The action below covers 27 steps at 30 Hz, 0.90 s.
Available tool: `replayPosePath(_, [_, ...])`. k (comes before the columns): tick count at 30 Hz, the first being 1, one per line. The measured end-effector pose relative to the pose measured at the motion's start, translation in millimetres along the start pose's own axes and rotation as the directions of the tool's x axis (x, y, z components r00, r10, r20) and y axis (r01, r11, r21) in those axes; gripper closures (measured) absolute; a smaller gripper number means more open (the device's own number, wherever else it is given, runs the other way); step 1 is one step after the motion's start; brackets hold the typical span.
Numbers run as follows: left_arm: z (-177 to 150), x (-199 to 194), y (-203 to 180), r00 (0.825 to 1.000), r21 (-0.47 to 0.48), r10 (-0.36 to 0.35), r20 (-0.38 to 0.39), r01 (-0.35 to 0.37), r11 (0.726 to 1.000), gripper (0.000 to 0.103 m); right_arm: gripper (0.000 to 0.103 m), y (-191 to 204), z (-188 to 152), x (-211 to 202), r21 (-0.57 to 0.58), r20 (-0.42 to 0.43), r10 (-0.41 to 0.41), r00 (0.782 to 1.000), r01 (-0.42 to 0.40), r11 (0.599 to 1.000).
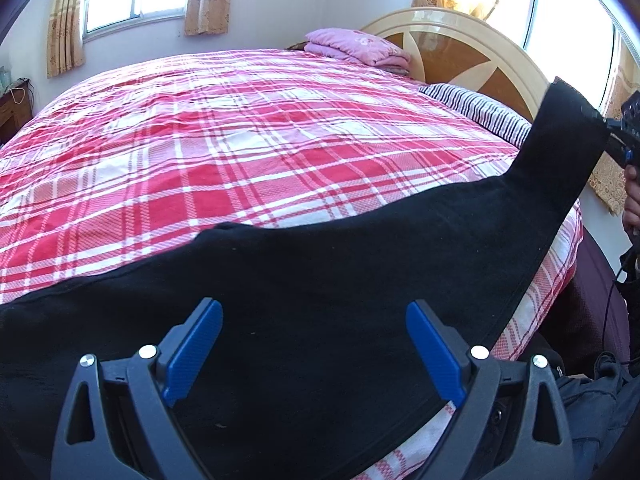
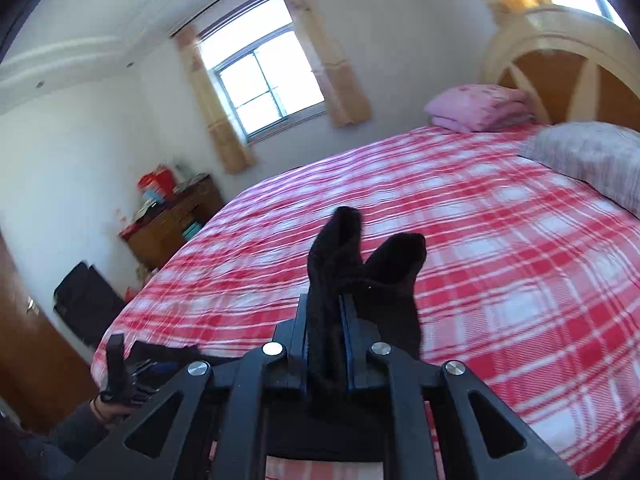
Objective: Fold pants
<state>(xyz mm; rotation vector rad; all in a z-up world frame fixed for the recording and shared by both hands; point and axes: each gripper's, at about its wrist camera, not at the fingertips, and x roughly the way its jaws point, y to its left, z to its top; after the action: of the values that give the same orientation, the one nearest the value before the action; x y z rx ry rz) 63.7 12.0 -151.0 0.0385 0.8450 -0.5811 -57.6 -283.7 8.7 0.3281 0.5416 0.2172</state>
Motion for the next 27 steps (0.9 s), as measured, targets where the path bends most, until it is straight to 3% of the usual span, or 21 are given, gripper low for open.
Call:
replayPosePath(8, [-5, -10, 14, 1.0, -0.017, 0.011, 0.014, -0.011, 1.0, 0.007, 0.09, 76, -34, 81, -0.104, -0.146, 0.095, 0.985, -0.111, 0.988])
replayPosePath(12, [-7, -12, 18, 1.0, -0.026, 0.01, 0.017, -0.009, 1.0, 0.007, 0.09, 104, -64, 128, -0.145, -0.249, 0.107, 0.963, -0.147, 0.979])
replayPosePath(18, [-5, -14, 13, 0.999, -0.041, -0.024, 0.023, 0.025, 0.999, 0.007, 0.09, 126, -111, 181, -0.201, -0.393, 0.107, 0.913, -0.199, 0.959])
replayPosePath(23, [-2, -9, -4, 0.998, -0.029, -0.069, 0.007, 0.069, 0.997, 0.007, 0.086, 121, -140, 212, -0.149, -0.556, 0.124, 0.822, -0.245, 0.958])
replayPosePath(26, [0, -4, -15, 0.997, -0.012, -0.083, -0.005, 0.083, 0.996, 0.007, 0.06, 116, -137, 200, -0.116, -0.562, 0.182, 0.807, -0.295, 0.948])
replayPosePath(27, [1, -2, -17, 0.996, -0.01, -0.093, -0.009, 0.093, 0.996, 0.007, 0.059, 115, -134, 193, -0.109, -0.558, 0.203, 0.805, -0.313, 0.943])
